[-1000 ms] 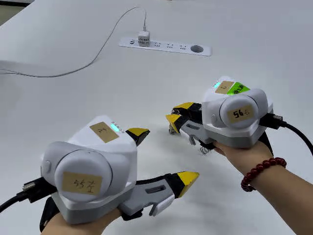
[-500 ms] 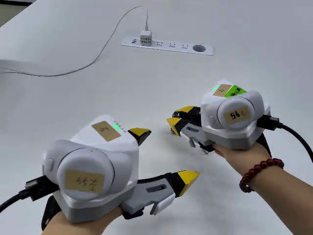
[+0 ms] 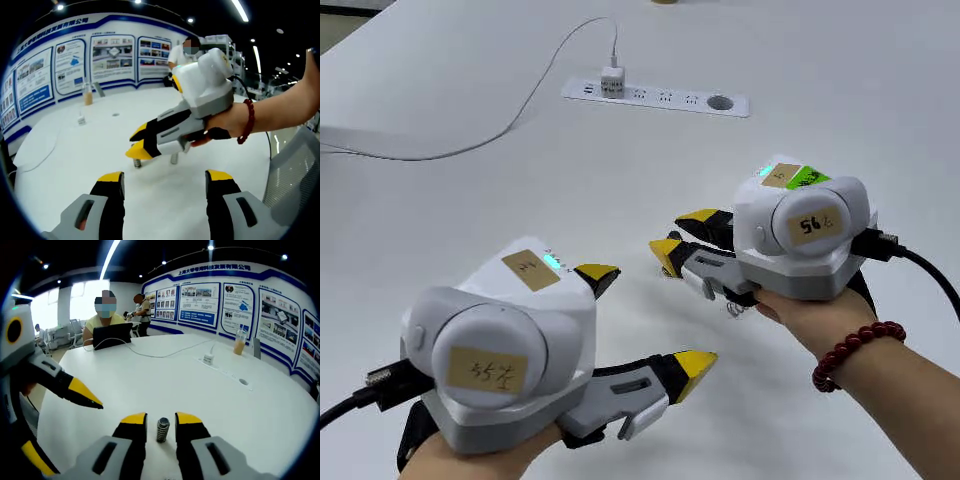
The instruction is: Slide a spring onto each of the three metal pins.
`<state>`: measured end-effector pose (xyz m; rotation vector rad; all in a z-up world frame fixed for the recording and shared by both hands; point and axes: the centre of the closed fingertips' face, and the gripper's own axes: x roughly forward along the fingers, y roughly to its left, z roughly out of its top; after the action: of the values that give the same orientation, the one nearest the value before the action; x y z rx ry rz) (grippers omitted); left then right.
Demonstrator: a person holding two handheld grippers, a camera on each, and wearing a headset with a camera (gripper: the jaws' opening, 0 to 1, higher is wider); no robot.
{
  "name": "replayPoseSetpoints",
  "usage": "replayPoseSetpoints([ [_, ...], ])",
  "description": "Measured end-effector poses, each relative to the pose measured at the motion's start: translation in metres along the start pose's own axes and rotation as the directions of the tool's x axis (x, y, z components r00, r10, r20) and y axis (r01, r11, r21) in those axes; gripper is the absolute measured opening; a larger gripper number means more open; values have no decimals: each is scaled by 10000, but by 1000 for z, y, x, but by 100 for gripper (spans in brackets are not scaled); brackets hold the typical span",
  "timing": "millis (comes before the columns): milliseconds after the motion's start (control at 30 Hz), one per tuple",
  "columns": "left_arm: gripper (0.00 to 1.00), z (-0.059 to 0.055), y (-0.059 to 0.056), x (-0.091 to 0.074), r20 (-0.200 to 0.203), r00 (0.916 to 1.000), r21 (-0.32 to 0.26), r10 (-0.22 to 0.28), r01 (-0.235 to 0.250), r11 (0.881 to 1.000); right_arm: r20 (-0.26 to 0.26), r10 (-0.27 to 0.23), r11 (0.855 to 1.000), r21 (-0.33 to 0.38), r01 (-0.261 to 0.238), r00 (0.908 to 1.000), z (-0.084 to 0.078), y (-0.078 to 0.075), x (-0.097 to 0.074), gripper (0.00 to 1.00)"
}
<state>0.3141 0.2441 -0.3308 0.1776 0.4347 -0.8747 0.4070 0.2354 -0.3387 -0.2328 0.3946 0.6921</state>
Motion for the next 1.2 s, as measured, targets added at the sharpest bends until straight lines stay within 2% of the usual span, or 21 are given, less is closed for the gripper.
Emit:
replayPoseSetpoints([
  [133, 67, 0, -1, 0, -6, 10000, -13, -18, 18, 10000, -5, -78, 9995, 322, 79, 10000, 3, -1, -9, 27],
  [467, 67, -1, -3, 0, -69, 10000, 220, -17, 18, 9998, -111, -258, 9977, 623, 265, 9996, 5, -7, -34, 37],
  [700, 67, -1, -4, 2, -102, 9999, 417, 20, -16, 9991, 67, -452, 9950, 891, 444, 9990, 6, -11, -51, 44],
  [800, 65, 0, -5, 2, -27, 10000, 396, 36, -34, 9992, 69, -545, 9934, 1010, 536, 9985, 3, -13, -59, 47],
  [1200, 64, 0, -10, 9, -243, 9994, 857, -238, 258, 9960, -65, -1067, 9875, 1159, 1068, 9943, -12, -25, -91, 51],
])
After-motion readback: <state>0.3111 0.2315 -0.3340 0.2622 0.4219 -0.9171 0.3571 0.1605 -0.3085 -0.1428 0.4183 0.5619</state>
